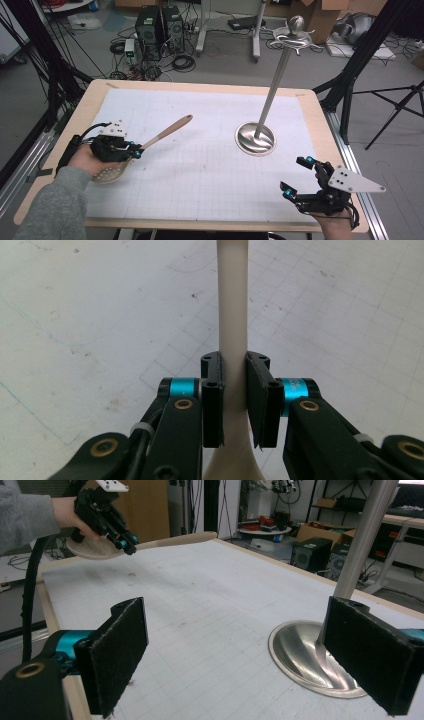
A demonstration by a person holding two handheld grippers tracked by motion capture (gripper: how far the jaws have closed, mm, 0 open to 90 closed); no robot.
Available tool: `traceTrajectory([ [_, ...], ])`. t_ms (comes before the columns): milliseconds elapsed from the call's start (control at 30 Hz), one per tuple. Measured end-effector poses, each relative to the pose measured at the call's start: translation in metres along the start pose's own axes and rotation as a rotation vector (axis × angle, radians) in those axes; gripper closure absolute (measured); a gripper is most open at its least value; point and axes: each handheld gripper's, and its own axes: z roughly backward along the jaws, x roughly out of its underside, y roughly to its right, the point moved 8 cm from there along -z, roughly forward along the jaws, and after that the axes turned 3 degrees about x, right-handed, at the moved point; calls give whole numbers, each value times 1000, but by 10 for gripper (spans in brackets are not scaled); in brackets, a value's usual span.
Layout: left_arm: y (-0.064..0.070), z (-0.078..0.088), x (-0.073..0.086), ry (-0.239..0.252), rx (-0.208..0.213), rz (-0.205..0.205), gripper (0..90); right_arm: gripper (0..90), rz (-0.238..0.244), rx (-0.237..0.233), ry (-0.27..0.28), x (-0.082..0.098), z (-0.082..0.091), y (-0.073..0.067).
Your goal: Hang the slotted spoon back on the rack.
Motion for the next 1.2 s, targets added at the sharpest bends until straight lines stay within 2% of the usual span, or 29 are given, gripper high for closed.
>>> traceTrajectory([
  [133,5,-2,-11,31,-2,6,779,101,5,0,4,0,0,1],
  [367,8,-3,-25,49,1,18,779,101,2,-3,8,-1,2,0],
  [433,10,-2,-33,75,4,33,779,101,-1,-3,12,-2,2,0],
  [567,12,-1,-42,100,8,35,779,101,-3,-1,16,-2,3,1],
  [667,17,0,-55,130,25,20,778,101,-1,0,20,-3,4,2],
  [867,25,3,-72,151,42,-4,778,101,-3,-2,25,-4,5,1],
  [967,29,6,-81,175,50,-35,778,101,0,-1,31,-5,6,2],
  [1200,33,7,-97,193,47,-32,778,101,3,-8,28,-5,6,0],
])
